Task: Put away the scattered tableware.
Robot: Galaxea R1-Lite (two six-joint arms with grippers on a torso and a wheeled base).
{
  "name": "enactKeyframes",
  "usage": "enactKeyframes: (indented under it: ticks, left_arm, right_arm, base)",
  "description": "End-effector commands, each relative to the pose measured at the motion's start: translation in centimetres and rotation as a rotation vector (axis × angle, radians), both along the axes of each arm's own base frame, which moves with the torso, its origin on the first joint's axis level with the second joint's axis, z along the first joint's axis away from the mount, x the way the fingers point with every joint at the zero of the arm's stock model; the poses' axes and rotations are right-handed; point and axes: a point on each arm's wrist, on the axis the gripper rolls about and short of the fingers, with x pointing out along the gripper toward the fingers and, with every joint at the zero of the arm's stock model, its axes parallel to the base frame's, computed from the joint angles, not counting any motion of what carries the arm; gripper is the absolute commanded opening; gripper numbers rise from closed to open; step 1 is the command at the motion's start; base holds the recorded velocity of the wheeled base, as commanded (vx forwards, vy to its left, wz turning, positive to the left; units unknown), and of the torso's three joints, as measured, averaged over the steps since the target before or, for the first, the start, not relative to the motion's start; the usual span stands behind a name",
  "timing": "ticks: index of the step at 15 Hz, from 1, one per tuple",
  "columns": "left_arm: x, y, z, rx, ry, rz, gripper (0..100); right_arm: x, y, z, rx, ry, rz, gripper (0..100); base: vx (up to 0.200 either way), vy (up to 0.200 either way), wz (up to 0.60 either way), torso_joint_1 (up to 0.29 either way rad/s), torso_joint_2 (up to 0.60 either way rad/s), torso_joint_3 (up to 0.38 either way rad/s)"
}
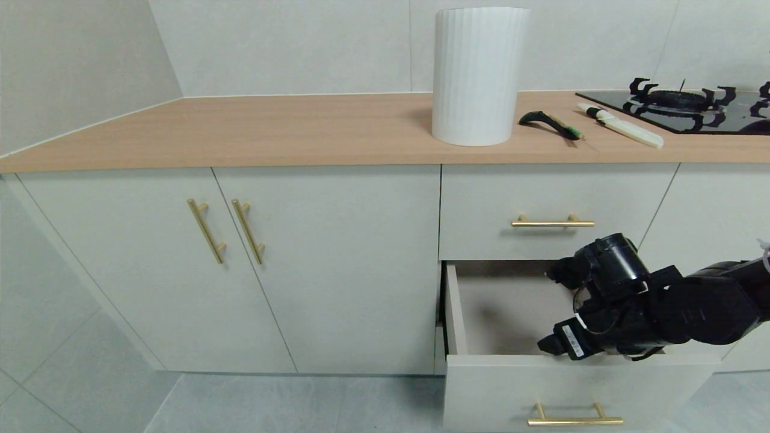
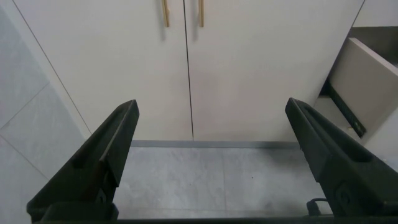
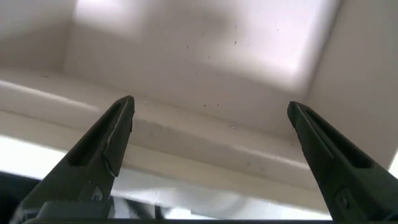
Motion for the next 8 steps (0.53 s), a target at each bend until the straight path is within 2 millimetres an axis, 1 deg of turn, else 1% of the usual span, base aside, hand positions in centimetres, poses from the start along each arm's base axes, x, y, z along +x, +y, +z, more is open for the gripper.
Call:
enactKeyframes:
  ticks: [1,5,8]
  left_arm:
    - [0.0,0.0,0.0,0.001,0.0,0.0,100]
    - [0.0,0.0,0.0,0.001,0.0,0.0,100]
    - [0.0,0.0,0.0,0.001,0.0,0.0,100]
  right_arm:
    - [-0.6,0.1,0.3,-0.023,0.018,0.022,100]
    - [-2.0,0.4,0.3,-0.11,0.125,0.04,100]
    - [-3.3,0.6,0.3,-0.161,0.2,0.094,100]
  base:
    - [0.0,0.0,0.0,0.0,0.0,0.0]
    - [0.0,0.0,0.0,0.0,0.0,0.0]
    - [0.0,0.0,0.0,0.0,0.0,0.0]
